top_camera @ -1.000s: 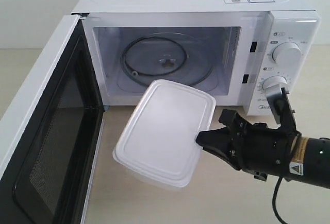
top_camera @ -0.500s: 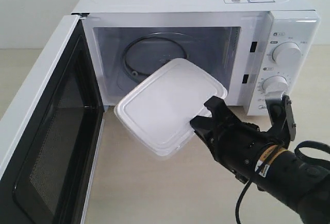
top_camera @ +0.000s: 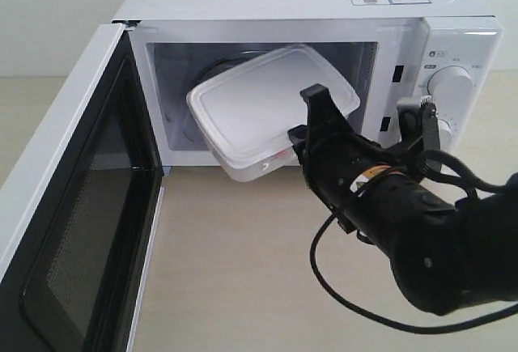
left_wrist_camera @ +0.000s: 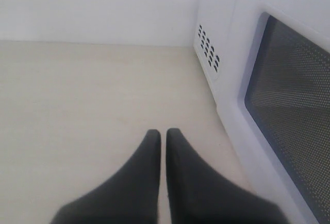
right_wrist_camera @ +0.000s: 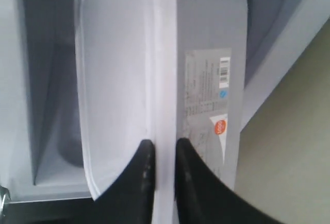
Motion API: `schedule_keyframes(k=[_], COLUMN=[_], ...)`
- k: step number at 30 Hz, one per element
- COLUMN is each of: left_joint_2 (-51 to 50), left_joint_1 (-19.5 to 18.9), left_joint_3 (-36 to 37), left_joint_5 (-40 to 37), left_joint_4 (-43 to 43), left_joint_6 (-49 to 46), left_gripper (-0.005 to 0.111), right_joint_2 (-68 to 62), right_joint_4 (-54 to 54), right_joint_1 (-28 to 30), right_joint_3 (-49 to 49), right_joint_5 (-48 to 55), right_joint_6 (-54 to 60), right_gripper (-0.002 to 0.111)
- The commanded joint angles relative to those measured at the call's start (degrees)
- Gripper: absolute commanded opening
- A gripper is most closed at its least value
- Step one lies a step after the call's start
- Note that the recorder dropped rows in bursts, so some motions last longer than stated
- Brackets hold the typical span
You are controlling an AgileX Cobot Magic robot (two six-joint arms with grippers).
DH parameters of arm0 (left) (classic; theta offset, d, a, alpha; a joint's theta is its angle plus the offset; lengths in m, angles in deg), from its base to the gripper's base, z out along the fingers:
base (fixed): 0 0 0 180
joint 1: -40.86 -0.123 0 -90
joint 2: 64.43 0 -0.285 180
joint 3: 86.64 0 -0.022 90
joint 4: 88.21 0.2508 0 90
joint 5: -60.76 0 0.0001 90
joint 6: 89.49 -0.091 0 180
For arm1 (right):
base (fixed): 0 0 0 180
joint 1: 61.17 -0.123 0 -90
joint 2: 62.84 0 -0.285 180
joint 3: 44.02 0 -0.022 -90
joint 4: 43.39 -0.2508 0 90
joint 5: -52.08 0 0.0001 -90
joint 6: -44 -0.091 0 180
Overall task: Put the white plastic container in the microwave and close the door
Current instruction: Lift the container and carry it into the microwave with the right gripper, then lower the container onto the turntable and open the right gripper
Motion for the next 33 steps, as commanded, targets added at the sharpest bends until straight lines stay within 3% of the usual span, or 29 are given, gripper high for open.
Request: schedule_keyframes(k=[1, 4, 24, 33], left_joint_2=[0.16, 0.16, 0.16, 0.16], left_joint_1=[-0.12, -0.12, -0.12, -0.12], left_joint_3=[0.22, 0.22, 0.22, 0.22], left_joint_5=[0.13, 0.13, 0.13, 0.13], left_joint_4=[-0.13, -0.13, -0.13, -0.13], left_joint_6=[0.43, 0.43, 0.43, 0.43], left_gripper=[0.004, 0.004, 0.004, 0.004], right_joint_2=[0.16, -0.27, -8.36, -8.42], right_joint_4=[-4.54, -7.53, -14.07, -14.26], right_joint_1=[-0.07, 0.68, 1.15, 5.01], right_joint_3=[-3.79, -6.15, -15.30, -16.34], right_joint_5=[3.04, 8.34, 5.60, 6.62], right_joint_6=[6.69, 11.23, 9.73, 9.62], right_gripper=[0.000, 0.000, 0.000, 0.000])
